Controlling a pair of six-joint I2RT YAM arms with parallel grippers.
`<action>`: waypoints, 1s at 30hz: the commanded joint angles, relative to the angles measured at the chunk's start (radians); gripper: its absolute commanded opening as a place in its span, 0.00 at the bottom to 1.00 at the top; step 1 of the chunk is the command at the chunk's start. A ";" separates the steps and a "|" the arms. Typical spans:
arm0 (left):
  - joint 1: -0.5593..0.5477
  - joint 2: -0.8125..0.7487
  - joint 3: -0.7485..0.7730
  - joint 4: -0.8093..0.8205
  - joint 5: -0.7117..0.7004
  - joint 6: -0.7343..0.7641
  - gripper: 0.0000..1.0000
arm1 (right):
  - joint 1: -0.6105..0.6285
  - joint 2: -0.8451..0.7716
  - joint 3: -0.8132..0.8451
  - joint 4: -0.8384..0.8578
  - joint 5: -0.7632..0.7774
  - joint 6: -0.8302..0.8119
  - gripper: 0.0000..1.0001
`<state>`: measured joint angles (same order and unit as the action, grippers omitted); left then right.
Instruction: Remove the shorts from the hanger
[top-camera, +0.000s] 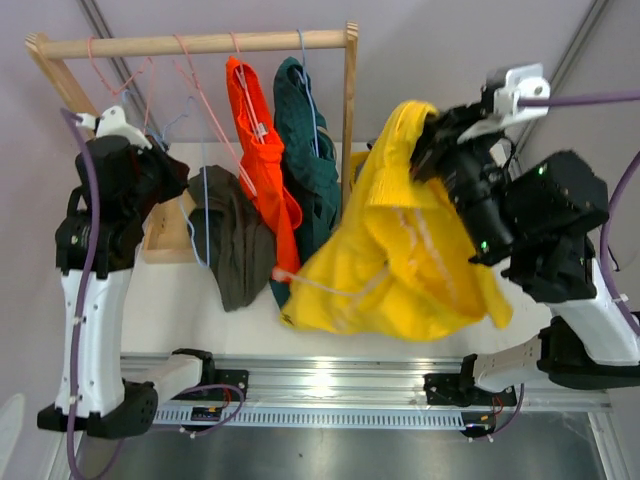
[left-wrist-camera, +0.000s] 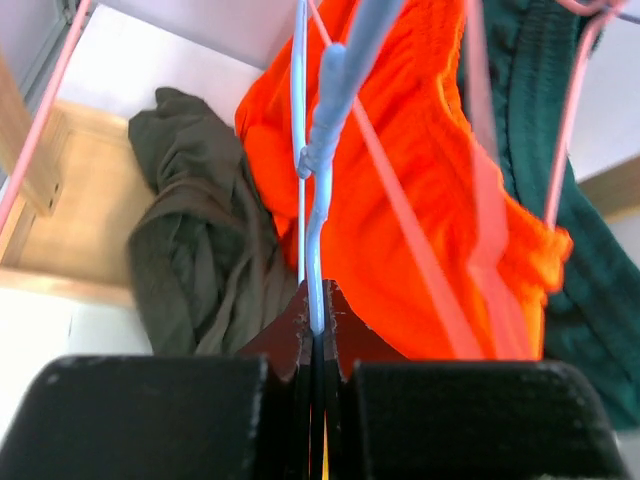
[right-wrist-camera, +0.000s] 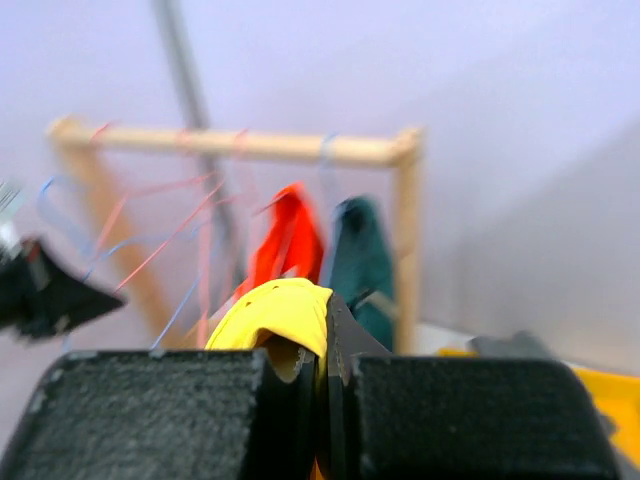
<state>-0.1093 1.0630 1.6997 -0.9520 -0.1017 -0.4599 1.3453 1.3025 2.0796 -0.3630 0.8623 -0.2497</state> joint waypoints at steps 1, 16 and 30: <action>-0.003 0.052 0.069 0.119 -0.006 0.067 0.00 | -0.136 0.076 0.144 -0.100 -0.121 -0.069 0.00; 0.016 0.155 0.110 0.197 0.028 0.125 0.00 | -1.098 0.375 0.373 0.042 -0.703 0.303 0.00; 0.054 0.232 0.188 0.191 0.011 0.201 0.00 | -1.219 0.621 -0.174 0.493 -0.839 0.532 0.00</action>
<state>-0.0738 1.2545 1.8046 -0.7879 -0.0860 -0.2916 0.1314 1.8652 2.0399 -0.0624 0.0875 0.1783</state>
